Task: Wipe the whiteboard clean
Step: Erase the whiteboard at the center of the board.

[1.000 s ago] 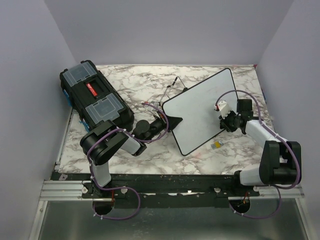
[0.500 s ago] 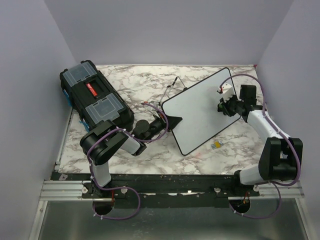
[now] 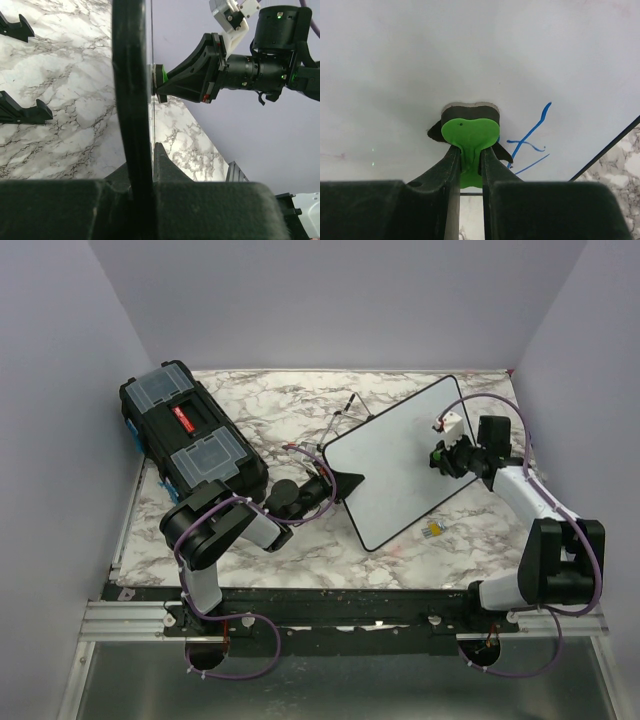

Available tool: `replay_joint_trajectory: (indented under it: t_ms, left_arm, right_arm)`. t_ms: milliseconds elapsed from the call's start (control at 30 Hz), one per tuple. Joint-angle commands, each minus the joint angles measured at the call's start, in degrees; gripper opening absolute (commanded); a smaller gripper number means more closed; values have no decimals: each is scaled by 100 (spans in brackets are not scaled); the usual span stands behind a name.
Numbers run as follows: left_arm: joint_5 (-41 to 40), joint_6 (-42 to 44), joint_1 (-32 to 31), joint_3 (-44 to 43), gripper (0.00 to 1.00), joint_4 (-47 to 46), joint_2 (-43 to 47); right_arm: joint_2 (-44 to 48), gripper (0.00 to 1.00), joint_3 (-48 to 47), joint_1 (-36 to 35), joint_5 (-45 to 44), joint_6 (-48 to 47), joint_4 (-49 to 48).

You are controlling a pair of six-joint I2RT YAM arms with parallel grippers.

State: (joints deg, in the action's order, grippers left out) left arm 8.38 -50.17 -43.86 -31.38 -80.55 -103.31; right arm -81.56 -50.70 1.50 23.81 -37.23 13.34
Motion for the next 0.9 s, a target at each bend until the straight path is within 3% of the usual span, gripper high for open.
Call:
replay_joint_trajectory:
  t_ms: [0, 167, 433, 633, 867]
  left_arm:
    - [647, -117, -89, -132, 0, -1071, 134]
    - [664, -136, -79, -154, 0, -1075, 135]
    - [682, -164, -82, -211, 0, -1070, 108]
    - [682, -168, -79, -211, 0, -1066, 117]
    - [676, -169, -79, -187, 0, -1067, 146]
  right_arm:
    - [-32, 1, 392, 294, -328, 175, 78]
    - [25, 1, 718, 385, -422, -286, 166]
    - [27, 1, 798, 228, 1138, -1219, 1203]
    - [297, 1, 432, 191, 1417, -224, 370]
    - [212, 1, 94, 190, 81, 792, -792]
